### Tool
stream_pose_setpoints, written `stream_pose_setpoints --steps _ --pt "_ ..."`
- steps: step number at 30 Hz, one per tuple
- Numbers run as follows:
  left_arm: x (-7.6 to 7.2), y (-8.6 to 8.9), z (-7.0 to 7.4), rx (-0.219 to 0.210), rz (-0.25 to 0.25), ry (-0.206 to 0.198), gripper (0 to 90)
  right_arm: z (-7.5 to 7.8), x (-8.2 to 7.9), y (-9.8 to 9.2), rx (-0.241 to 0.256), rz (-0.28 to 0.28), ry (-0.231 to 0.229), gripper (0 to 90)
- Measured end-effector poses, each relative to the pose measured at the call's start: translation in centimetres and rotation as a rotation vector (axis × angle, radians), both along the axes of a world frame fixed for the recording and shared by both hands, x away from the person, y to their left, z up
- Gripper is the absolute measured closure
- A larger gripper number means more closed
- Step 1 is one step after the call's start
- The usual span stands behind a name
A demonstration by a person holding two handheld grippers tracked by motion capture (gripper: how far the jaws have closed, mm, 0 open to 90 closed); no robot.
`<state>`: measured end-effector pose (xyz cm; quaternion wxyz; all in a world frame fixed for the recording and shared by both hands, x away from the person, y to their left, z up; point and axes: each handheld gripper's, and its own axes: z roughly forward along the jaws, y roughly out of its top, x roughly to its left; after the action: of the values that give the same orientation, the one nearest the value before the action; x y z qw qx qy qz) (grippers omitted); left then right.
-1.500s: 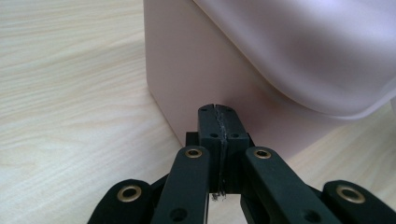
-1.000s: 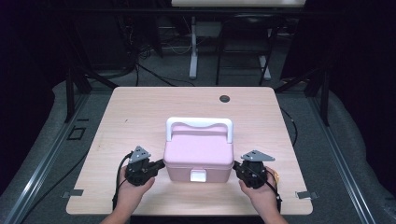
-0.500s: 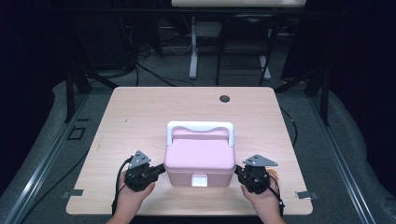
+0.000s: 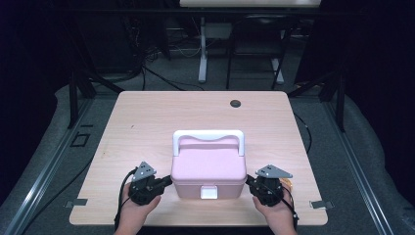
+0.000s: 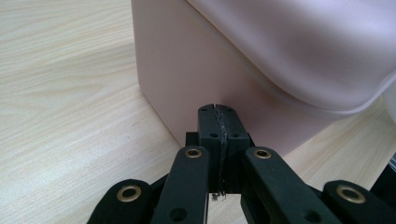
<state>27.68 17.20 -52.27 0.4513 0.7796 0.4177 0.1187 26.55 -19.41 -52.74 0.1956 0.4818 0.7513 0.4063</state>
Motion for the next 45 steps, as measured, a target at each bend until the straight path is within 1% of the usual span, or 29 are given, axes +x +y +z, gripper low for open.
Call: stream_pose_setpoints --steps 1,7,13,14,15,16,17,18,21,23,25,29,33,35,36,39,42,45 --pt "0.0 0.1 0.0 -0.006 0.000 0.007 90.0 0.0 -0.1 0.0 0.005 0.003 0.000 90.0" --pt "0.2 0.1 -0.1 -0.014 -0.003 -0.002 89.9 -0.1 -0.2 0.0 -0.001 0.004 -0.003 90.0" --pt "0.2 0.2 -0.1 -0.006 -0.010 -0.007 89.6 -0.1 -0.1 -0.2 0.011 0.008 -0.005 90.0" --pt "0.2 0.3 -0.1 -0.007 -0.012 0.000 89.1 -0.1 -0.2 -0.2 0.012 0.007 -0.003 90.0" --pt "0.3 0.3 -0.1 -0.014 -0.011 0.002 88.3 -0.1 -0.1 -0.2 0.009 0.009 -0.006 89.3" --pt "0.3 0.4 -0.2 -0.011 -0.014 -0.003 87.6 -0.1 -0.2 -0.2 0.001 0.010 -0.006 88.2" --pt "0.3 0.4 -0.2 -0.016 -0.012 0.002 86.8 -0.2 -0.1 -0.2 -0.004 0.011 -0.009 87.0" --pt "0.4 0.6 -0.2 -0.020 -0.019 0.001 85.7 -0.2 -0.1 -0.3 -0.005 0.010 -0.010 85.3" --pt "0.5 0.7 -0.2 -0.028 -0.016 0.003 83.5 -0.2 -0.1 -0.4 -0.006 0.013 -0.009 83.7" --pt "0.6 0.8 -0.2 -0.040 -0.017 0.009 81.8 -0.3 -0.1 -0.4 -0.008 0.015 -0.012 82.3" --pt "0.6 1.0 -0.2 -0.042 -0.022 0.016 80.2 -0.2 0.0 -0.5 -0.014 0.022 -0.011 81.0" --pt "0.7 1.1 -0.2 -0.044 -0.021 0.010 76.9 -0.2 -0.1 -0.8 -0.018 0.026 -0.015 75.9" --pt "0.7 1.2 -0.2 -0.049 -0.022 0.012 75.2 -0.2 -0.1 -0.9 -0.016 0.027 -0.016 74.3" --pt "0.7 1.3 -0.2 -0.047 -0.025 0.015 74.1 -0.2 -0.1 -1.0 -0.023 0.026 -0.014 75.2" --pt "0.7 1.3 -0.2 -0.049 -0.025 0.013 73.1 -0.1 -0.1 -1.0 -0.027 0.033 -0.012 77.0" --pt "0.7 1.3 -0.1 -0.048 -0.024 0.010 72.2 0.0 -0.1 -1.0 -0.032 0.038 -0.016 77.0" --pt "0.7 1.4 0.0 -0.044 -0.024 0.007 71.3 0.2 -0.2 -1.2 -0.027 0.034 -0.030 75.1" --pt "0.8 1.4 0.1 -0.042 -0.021 0.011 70.5 0.5 -0.1 -1.6 0.007 0.032 -0.029 68.4"
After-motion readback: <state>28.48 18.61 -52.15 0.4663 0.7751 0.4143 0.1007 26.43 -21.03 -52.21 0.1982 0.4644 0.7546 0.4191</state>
